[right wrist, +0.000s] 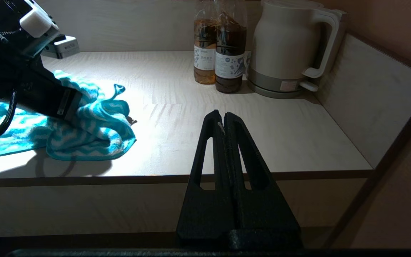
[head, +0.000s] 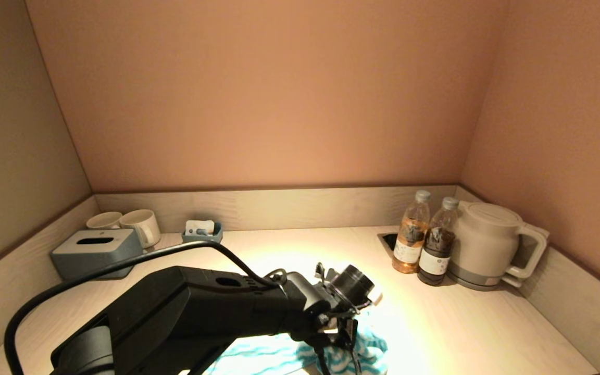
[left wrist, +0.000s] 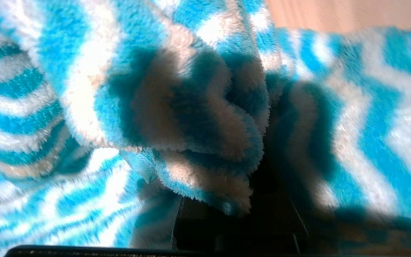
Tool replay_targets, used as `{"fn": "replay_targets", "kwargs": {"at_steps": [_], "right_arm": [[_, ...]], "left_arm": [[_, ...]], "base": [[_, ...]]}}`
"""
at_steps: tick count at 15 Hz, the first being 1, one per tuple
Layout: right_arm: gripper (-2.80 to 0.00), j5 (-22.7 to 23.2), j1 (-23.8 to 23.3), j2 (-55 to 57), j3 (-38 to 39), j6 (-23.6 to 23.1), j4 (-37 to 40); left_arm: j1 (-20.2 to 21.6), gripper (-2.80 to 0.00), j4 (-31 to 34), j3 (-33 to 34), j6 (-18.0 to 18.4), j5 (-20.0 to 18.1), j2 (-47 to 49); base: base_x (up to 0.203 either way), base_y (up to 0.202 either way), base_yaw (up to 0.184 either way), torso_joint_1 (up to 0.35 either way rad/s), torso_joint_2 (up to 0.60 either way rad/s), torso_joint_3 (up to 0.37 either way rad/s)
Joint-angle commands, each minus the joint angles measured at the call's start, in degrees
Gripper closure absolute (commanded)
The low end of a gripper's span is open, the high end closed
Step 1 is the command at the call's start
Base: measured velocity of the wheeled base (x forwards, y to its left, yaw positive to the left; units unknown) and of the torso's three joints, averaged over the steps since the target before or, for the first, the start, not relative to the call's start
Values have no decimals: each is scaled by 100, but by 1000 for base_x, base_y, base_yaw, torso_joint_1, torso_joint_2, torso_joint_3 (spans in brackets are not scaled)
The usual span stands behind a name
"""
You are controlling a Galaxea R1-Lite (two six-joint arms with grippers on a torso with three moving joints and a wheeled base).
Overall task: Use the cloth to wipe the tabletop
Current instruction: Sweep the stains on the table
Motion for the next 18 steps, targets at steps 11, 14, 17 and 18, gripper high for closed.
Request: {"fn": "replay_targets", "kwargs": {"at_steps": [11,14,17,18], "right_arm": [[0,5,8,-2,0,-3,0],[0,5,8,-2,0,-3,-9],[0,5,8,-2,0,-3,-9],[0,5,8,-2,0,-3,-5]], "left_arm": [[1869,0,-301,1086,-357,1348,-402],[2055,0,-193,1928,-680,1435,-1030],[2415,0,-172,2985,-920,1392,-2085],[2529,0,-167,3111,-951,1372,-2352]], "base": [[0,0,0,0,0,0],[0,0,0,0,0,0],[0,0,0,0,0,0],[0,0,0,0,0,0]]}}
